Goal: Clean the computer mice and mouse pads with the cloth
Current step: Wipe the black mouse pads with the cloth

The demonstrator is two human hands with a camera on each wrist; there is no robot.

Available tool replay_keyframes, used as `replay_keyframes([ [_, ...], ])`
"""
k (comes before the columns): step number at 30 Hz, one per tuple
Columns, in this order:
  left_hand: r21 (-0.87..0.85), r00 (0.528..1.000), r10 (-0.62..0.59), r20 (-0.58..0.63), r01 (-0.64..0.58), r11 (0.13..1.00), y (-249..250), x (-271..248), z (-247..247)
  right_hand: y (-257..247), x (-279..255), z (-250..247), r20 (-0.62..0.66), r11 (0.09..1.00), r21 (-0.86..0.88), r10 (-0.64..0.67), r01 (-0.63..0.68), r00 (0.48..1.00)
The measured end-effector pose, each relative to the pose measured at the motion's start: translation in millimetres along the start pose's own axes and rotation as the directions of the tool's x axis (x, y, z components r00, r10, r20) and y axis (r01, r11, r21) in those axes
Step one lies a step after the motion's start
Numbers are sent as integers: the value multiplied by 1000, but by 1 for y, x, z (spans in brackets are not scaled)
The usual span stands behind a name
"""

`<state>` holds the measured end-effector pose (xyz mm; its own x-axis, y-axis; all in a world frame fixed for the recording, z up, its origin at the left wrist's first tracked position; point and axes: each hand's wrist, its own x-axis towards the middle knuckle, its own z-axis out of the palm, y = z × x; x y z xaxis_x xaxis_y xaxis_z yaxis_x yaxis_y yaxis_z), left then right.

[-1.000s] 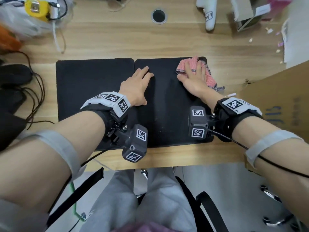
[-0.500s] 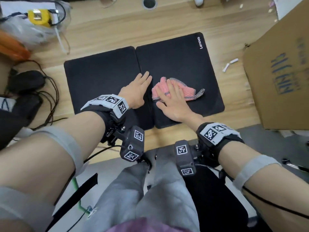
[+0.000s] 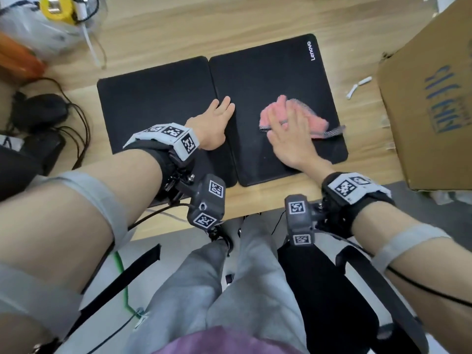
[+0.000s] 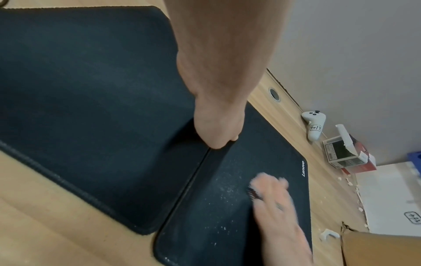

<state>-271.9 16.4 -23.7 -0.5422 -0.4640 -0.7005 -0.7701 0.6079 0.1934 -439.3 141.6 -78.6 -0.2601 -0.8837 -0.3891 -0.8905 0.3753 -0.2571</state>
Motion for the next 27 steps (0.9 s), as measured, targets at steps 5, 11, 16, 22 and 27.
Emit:
replay_keyframes([
  [5, 10, 999, 18, 45, -19, 1000, -5, -4, -15, -51, -11, 16, 177, 957, 100, -286, 272, 942],
  [11, -15, 999, -14, 45, 15, 1000, -3, 0, -13, 17, 3, -12, 105, 991, 132, -39, 24, 994],
  [16, 26, 999, 10, 39, -11, 1000, 2, 6, -9, -17, 38, -13, 34, 982, 116, 143, -146, 989],
  [22, -4, 999, 34, -11, -34, 999, -2, 7, 8, -18, 14, -1, 82, 991, 45, -131, 128, 988],
  [27, 4, 999, 32, -32, -32, 999, -3, 4, 6, -4, -41, 8, 194, 971, 106, -231, 214, 953],
])
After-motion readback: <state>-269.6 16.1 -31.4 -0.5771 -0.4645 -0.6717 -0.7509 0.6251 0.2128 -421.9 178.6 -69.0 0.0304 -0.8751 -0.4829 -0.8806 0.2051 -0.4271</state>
